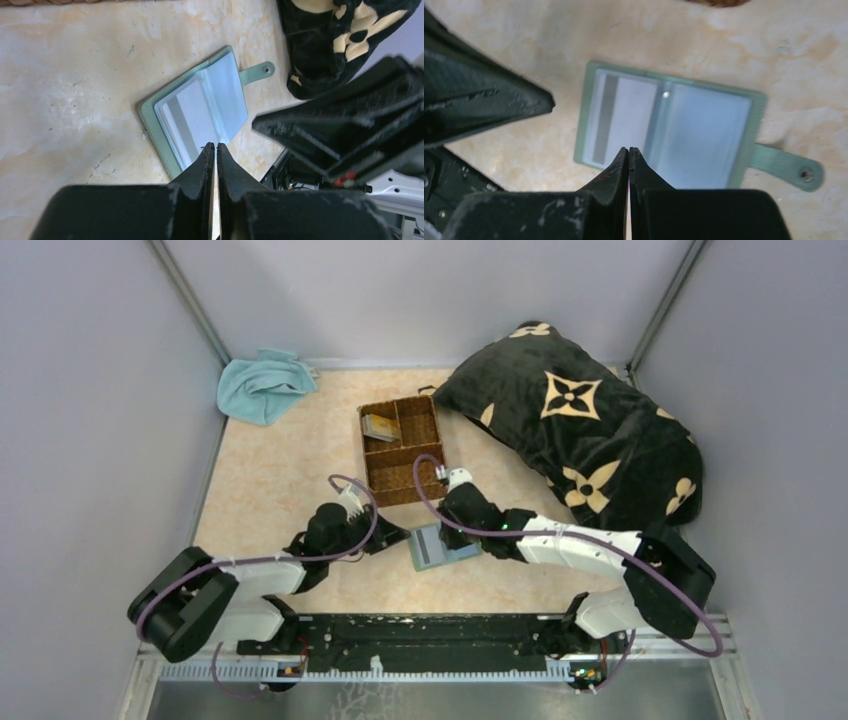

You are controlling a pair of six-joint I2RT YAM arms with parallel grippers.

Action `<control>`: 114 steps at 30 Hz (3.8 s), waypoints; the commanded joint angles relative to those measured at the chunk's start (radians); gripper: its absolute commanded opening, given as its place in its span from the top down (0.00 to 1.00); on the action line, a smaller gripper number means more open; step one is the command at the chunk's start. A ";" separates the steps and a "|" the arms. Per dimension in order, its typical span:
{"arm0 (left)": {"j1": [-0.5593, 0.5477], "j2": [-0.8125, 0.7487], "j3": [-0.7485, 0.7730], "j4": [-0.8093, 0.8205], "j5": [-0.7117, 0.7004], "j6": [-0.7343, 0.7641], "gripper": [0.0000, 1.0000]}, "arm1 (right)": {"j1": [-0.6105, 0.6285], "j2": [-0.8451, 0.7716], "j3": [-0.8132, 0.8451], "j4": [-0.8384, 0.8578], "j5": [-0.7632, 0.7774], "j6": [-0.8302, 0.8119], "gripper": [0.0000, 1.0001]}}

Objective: Take the credit cards out of the card holder

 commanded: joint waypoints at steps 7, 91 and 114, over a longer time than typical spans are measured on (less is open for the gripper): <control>-0.049 0.150 -0.027 0.181 0.035 -0.055 0.93 | -0.079 0.080 0.031 0.046 0.020 -0.052 1.00; -0.074 0.359 0.063 0.242 0.083 -0.050 0.94 | -0.079 0.157 -0.026 0.115 -0.046 -0.015 1.00; -0.072 0.348 0.007 0.364 0.056 -0.080 0.92 | -0.079 0.153 -0.030 0.120 -0.051 -0.015 1.00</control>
